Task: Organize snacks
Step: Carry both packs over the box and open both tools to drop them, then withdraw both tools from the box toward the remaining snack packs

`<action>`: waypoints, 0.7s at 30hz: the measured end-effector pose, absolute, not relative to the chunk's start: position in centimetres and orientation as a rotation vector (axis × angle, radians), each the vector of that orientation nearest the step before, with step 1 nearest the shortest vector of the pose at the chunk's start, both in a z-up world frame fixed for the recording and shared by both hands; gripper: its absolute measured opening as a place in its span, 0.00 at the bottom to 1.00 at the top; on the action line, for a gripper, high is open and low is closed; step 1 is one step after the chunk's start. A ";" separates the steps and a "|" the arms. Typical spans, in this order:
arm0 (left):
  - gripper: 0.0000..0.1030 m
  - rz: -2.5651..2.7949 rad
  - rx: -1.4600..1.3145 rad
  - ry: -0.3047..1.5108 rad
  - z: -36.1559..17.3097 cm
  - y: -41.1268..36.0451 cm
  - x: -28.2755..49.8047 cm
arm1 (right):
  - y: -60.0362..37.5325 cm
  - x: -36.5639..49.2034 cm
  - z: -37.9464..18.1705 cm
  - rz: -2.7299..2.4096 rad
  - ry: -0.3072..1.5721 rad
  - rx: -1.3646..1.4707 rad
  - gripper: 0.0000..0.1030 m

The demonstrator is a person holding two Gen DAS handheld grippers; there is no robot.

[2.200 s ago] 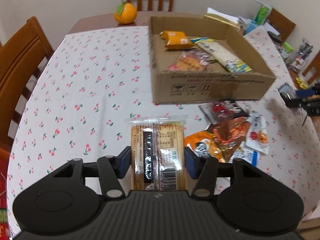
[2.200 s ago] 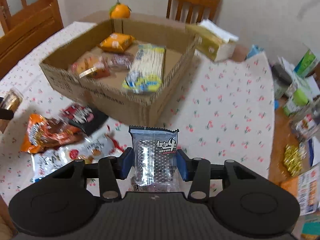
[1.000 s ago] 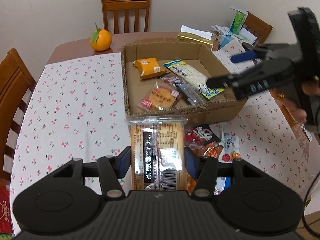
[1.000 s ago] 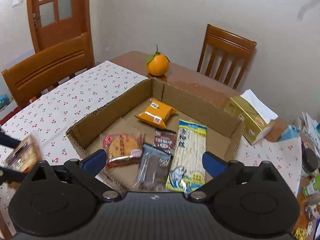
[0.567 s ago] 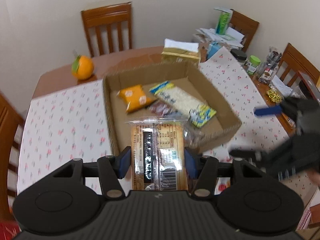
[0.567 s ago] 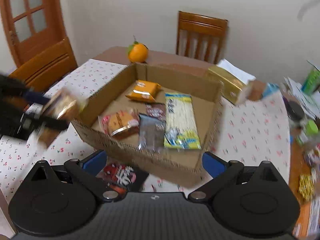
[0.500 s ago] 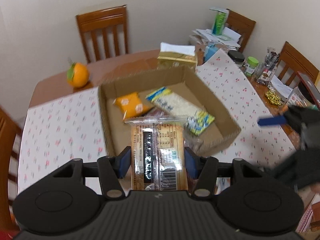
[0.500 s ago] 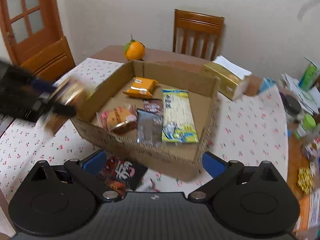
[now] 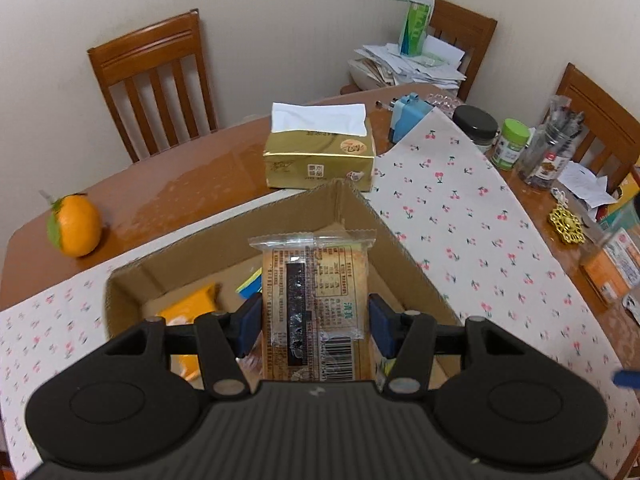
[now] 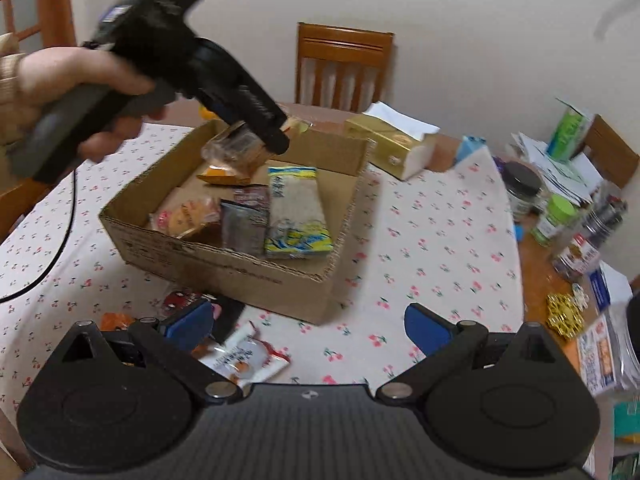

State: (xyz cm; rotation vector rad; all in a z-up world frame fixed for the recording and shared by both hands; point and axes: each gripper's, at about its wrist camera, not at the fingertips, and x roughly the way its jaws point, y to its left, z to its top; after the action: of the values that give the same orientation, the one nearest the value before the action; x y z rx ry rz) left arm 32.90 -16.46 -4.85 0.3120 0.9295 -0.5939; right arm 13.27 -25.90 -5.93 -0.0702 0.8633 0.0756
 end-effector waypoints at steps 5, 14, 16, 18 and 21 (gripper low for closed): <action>0.53 -0.594 0.307 0.955 -6.3 -18.6 35.3 | -27.1 12.6 -6.2 0.016 0.880 -0.049 1.00; 0.80 -0.577 0.271 0.868 -3.9 -18.1 34.6 | -27.6 11.9 -6.3 -0.018 0.892 -0.048 1.00; 0.82 -0.573 0.275 0.842 -2.8 -17.3 33.5 | -27.3 12.0 -6.2 -0.006 0.890 -0.056 1.00; 0.89 -0.564 0.277 0.819 -1.8 -16.4 32.6 | -27.0 12.0 -6.1 0.005 0.885 -0.066 1.00; 0.90 -0.542 0.279 0.778 -0.5 -14.6 30.5 | -26.4 11.9 -6.1 0.019 0.882 -0.086 1.00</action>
State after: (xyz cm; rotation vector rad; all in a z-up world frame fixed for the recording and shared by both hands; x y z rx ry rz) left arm 30.54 -14.65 -0.51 0.2788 0.7778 -0.5423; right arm 11.95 -26.41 -6.06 -0.0859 0.8823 0.0189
